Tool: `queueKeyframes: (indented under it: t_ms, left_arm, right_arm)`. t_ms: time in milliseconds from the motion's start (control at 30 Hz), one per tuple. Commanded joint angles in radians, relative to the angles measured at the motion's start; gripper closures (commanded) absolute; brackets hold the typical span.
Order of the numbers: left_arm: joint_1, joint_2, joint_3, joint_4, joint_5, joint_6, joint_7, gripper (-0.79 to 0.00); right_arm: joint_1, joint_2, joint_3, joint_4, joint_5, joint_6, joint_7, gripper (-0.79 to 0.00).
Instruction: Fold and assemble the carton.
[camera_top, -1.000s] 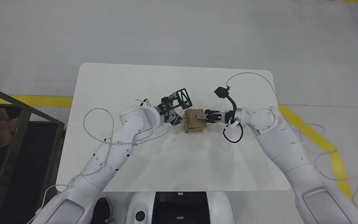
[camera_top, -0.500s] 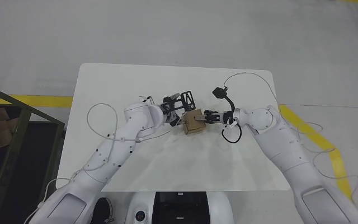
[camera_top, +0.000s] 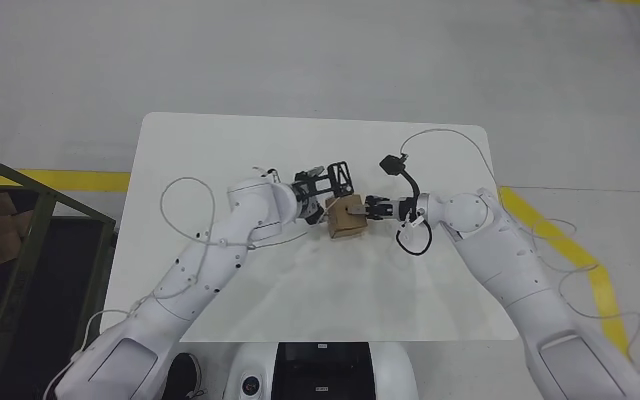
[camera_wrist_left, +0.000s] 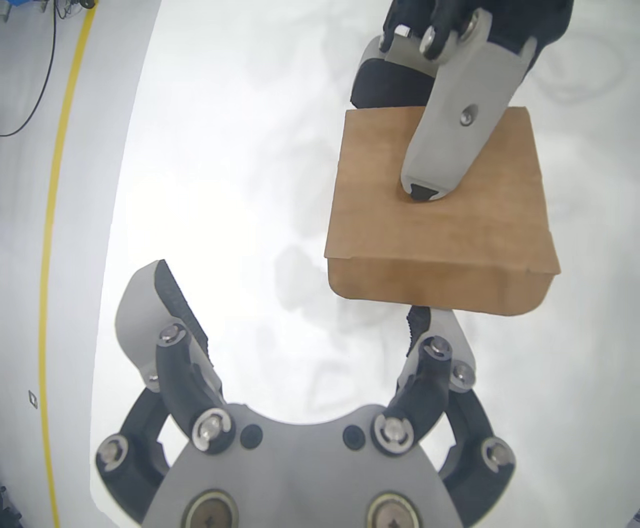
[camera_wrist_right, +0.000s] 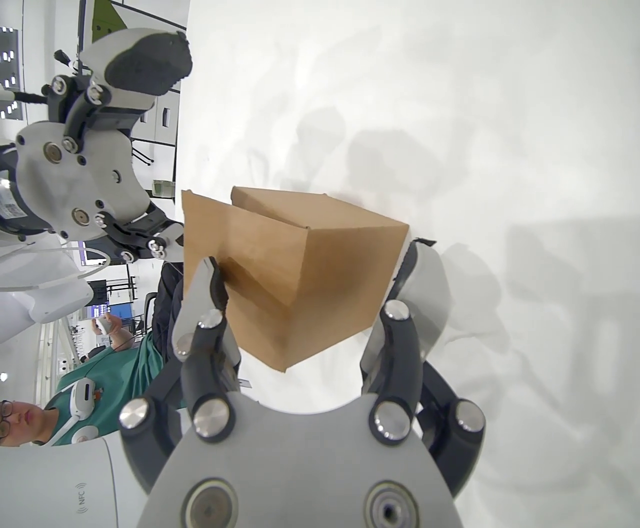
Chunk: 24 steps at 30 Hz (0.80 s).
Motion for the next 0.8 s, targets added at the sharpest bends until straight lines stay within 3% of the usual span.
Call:
queueKeyframes:
  t_ms: [0, 433, 767]
  left_arm:
    - [0.006, 0.003, -0.013, -0.010, -0.002, 0.003, 0.008, -0.785]
    - [0.130, 0.044, -0.189, -0.112, -0.044, -0.024, 0.082, -0.785]
    - [0.097, 0.029, -0.109, -0.056, -0.047, 0.034, 0.108, -0.785]
  right_arm:
    - [0.001, -0.001, -0.001, 0.006, 0.003, 0.000, 0.002, -0.579]
    - [0.005, -0.002, 0.000, 0.021, 0.006, 0.003, 0.004, -0.566]
    - [0.008, -0.003, -0.002, 0.017, 0.003, 0.011, 0.007, -0.560]
